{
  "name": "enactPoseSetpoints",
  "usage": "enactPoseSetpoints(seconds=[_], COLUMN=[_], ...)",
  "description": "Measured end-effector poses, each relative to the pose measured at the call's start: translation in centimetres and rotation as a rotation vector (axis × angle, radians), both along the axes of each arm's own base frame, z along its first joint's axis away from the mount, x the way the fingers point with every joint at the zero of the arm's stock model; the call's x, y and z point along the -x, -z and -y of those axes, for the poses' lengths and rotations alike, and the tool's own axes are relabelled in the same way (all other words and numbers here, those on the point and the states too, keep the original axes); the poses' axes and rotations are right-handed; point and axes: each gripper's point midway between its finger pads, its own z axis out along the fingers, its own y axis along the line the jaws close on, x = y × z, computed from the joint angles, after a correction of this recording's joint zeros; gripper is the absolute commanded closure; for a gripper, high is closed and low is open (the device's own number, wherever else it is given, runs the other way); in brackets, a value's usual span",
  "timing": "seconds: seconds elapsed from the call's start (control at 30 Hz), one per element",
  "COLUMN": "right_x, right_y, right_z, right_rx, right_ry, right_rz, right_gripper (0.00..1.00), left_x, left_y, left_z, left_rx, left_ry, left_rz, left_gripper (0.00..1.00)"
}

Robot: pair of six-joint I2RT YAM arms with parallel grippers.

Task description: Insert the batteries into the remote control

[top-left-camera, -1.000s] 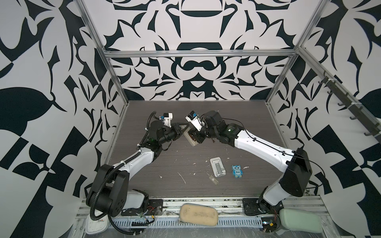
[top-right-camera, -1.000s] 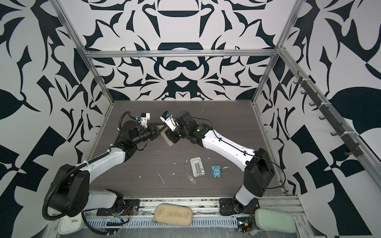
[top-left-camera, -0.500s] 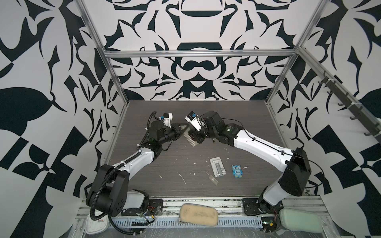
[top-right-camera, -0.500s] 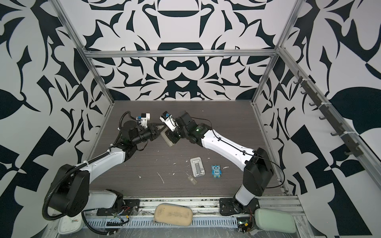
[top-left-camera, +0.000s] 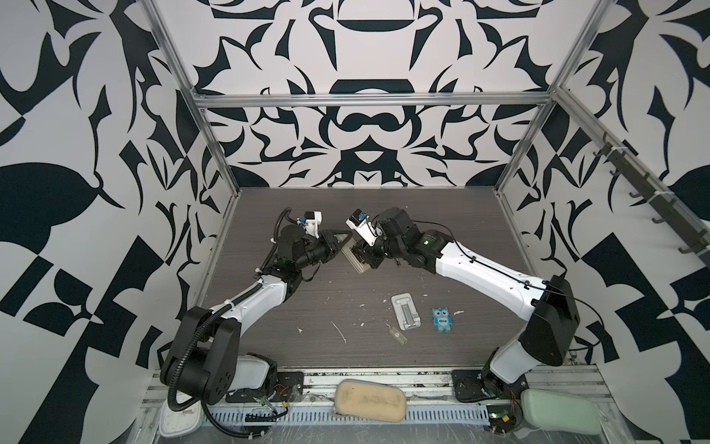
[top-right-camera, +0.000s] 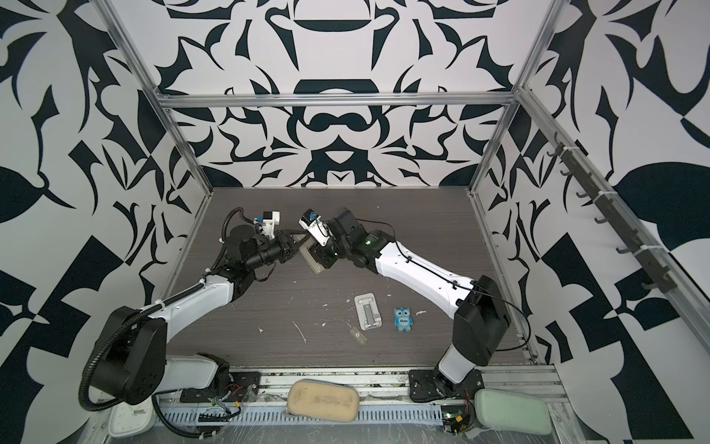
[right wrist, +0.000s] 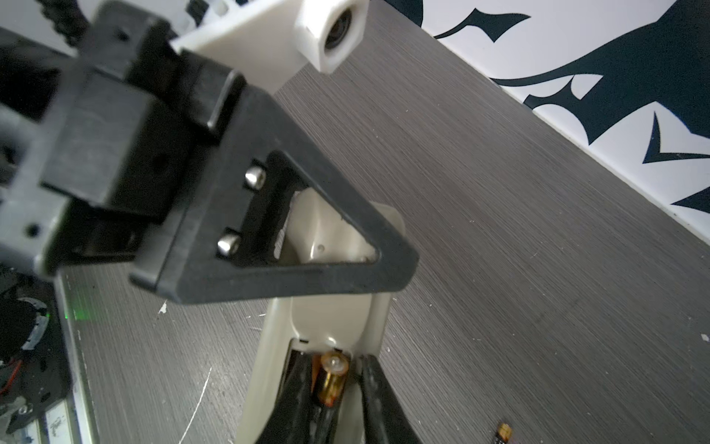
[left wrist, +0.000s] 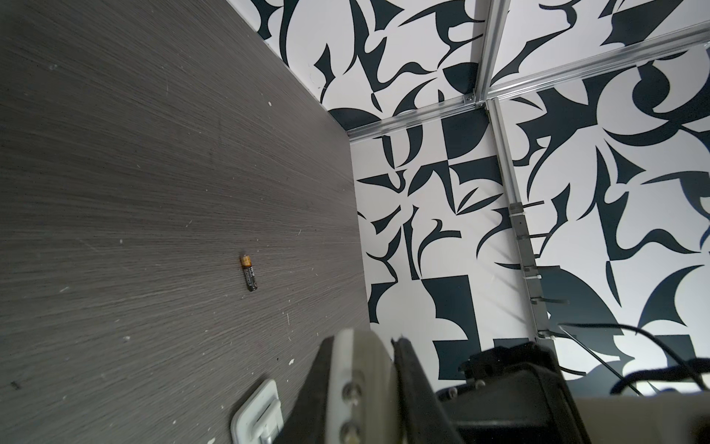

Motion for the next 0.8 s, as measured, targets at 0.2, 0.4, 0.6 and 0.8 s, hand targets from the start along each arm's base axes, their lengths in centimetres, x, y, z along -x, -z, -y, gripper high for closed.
enactPoseSetpoints(seconds=[0.2, 0.4, 0.6, 0.8], right_x=[0.3, 0.2, 0.0, 0.6], right_y=[0.5, 0.7, 0.9, 0.3], right_z=[0.3, 0.7, 1.4, 1.8], right_rx=[0.025, 0.046, 0.071, 0.074], right_ry=[-0.004, 0.005, 0.019, 0.012], right_rz=[-0.012, -0.005, 0.0, 0.002], right_gripper=[0.61, 0.33, 0.14, 0.14], left_x=[0.1, 0.2, 0.4, 0.7], left_y=[-0.1, 0.0, 0.2, -0.4], left_z=[0.1, 0.1, 0.2, 0.6], left_rx=[0.003, 0.003, 0.004, 0.004], left_ry=[0.011, 0.02, 0.041, 0.074], left_rz=[0.002, 0.001, -0.007, -0.004], left_gripper=[1.0, 1.0, 1.0, 1.0])
